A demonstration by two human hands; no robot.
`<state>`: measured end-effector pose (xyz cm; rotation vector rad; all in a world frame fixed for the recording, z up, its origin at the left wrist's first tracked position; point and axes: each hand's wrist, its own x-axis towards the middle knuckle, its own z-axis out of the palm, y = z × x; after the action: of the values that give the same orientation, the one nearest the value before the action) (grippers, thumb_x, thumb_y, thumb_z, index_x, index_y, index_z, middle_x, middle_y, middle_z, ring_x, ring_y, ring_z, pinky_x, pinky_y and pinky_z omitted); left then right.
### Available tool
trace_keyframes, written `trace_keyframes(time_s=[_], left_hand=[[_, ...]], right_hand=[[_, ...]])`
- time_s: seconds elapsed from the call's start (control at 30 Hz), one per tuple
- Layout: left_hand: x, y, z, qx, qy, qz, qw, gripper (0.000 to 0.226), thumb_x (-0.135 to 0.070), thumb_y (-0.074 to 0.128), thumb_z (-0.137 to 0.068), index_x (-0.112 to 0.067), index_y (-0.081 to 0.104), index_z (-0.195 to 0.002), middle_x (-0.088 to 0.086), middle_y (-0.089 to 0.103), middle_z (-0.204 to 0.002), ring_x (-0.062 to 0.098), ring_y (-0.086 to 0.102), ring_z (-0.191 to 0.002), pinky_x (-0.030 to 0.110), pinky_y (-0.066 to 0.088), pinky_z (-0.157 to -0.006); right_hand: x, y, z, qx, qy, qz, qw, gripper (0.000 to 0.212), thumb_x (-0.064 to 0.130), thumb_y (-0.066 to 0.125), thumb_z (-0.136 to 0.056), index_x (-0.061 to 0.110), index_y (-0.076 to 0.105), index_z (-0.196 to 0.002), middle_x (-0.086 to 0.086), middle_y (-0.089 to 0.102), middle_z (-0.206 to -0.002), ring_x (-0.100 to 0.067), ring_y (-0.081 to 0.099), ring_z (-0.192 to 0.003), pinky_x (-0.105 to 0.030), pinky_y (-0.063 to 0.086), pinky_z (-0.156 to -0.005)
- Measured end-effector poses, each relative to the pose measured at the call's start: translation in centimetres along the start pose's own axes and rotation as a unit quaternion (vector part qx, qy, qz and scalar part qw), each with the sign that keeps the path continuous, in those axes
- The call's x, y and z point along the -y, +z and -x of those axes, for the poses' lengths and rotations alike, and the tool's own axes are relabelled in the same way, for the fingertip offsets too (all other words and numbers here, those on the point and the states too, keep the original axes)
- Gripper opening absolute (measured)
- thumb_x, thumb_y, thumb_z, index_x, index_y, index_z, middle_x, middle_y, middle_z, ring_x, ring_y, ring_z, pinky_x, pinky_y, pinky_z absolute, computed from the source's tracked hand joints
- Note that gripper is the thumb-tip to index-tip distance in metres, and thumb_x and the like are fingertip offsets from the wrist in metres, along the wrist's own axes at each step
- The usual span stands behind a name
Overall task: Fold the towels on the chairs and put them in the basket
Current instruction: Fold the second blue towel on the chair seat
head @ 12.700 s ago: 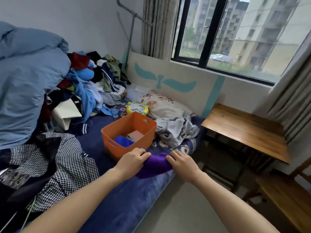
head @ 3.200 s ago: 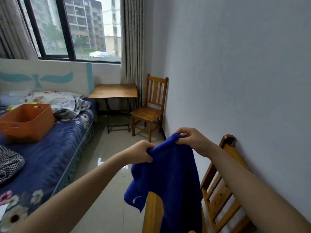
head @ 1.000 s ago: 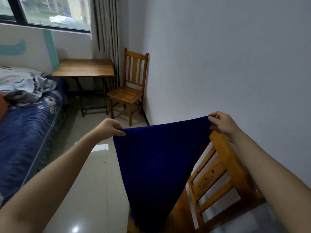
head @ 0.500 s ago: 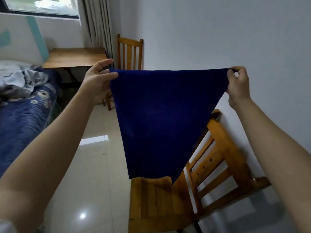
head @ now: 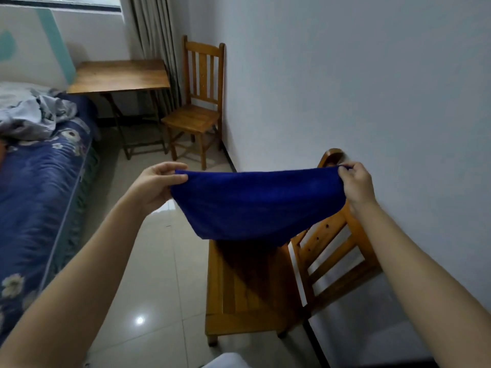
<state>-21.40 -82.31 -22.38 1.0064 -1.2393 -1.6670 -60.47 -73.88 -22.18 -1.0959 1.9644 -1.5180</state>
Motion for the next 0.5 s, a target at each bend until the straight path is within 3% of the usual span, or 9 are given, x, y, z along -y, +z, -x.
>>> trace_keyframes(time_s=[0.07,0.23,0.33,0.5], left_hand=[[2.8,0.0,1.3,-0.016,-0.054,-0.006,0.998,0.03,-0.01,0.068,-0.064,-0.014,0.064,-0.093,0.008,0.063,-0.093,0.02,0.065,-0.081,0.024,0.058,-0.063],[11.2,0.6,4.3,-0.063,-0.173,-0.001,0.983,0.018,0.002,0.059,-0.08,-0.003,0.059,-0.097,0.015,0.06,-0.093,0.024,0.059,-0.083,0.024,0.056,-0.059],[15.6,0.8,5.5,-0.104,-0.241,-0.011,0.965,0.013,0.004,0.056,-0.085,-0.003,0.059,-0.096,0.017,0.061,-0.092,0.027,0.06,-0.083,0.027,0.057,-0.057],[21.1,1.6,7.1,-0.153,-0.315,-0.017,0.936,0.01,0.004,0.054,-0.087,-0.003,0.059,-0.092,0.018,0.06,-0.093,0.029,0.058,-0.084,0.035,0.05,-0.066]], right_hand=[[-3.0,0.1,1.7,0.025,0.038,0.041,0.998,0.01,0.021,0.042,-0.097,0.022,0.049,-0.104,0.004,0.055,-0.094,-0.011,0.053,-0.085,-0.024,0.042,-0.064],[-11.0,1.2,6.6,0.05,0.169,0.089,0.98,0.01,0.02,0.042,-0.097,0.021,0.049,-0.103,-0.006,0.056,-0.112,-0.023,0.053,-0.105,-0.042,0.045,-0.092],[-14.8,1.6,9.7,0.06,0.227,0.104,0.966,0.016,0.018,0.043,-0.097,0.015,0.051,-0.11,-0.008,0.053,-0.114,-0.026,0.051,-0.109,-0.041,0.043,-0.091],[-19.1,1.5,13.2,0.098,0.266,0.138,0.949,0.019,0.016,0.043,-0.097,0.009,0.052,-0.112,-0.014,0.056,-0.116,-0.022,0.052,-0.1,-0.035,0.043,-0.085]])
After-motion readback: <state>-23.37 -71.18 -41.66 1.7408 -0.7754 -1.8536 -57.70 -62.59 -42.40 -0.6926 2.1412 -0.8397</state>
